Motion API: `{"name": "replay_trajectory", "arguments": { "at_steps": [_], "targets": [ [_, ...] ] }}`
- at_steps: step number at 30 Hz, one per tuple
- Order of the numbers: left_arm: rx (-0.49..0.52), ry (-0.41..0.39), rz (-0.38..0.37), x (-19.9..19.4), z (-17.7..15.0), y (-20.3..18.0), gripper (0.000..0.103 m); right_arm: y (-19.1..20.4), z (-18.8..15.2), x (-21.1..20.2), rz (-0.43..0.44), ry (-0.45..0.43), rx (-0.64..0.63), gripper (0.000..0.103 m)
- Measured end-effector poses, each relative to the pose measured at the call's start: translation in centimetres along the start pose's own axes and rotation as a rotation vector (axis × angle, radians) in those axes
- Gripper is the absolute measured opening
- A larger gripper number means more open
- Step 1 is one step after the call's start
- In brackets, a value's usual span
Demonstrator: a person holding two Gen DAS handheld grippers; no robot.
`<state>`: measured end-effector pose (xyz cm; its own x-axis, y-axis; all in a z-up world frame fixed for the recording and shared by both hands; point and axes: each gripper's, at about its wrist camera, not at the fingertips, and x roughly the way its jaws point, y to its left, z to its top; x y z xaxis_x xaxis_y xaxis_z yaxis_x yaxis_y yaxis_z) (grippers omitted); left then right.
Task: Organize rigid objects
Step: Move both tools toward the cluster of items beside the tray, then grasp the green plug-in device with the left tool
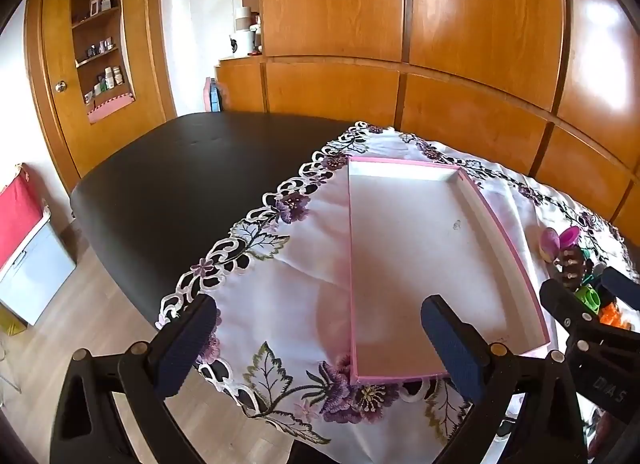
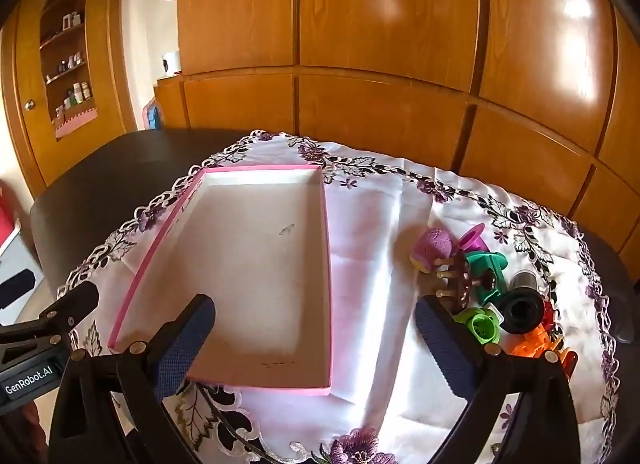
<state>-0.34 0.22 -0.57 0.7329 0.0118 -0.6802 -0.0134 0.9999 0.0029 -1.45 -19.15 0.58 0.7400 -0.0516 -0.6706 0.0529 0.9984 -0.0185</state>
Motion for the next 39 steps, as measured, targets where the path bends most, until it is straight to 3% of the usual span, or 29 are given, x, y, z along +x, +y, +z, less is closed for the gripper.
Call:
{"name": "replay_trajectory", "arguments": {
  "at_steps": [29,39],
  "targets": [
    [0.053,0.036,-0.016,0.8,-0.4,-1.4,0.103,-1.9,0.7,-0.2,-0.002,-0.013,-0.004,0.102],
    [0.077,0.037,-0.065,0.9,-0.4,-2.0,0.103,-7.0,1.9,-0.4,-0.052,-0.028,0.03,0.102]
  ]
}}
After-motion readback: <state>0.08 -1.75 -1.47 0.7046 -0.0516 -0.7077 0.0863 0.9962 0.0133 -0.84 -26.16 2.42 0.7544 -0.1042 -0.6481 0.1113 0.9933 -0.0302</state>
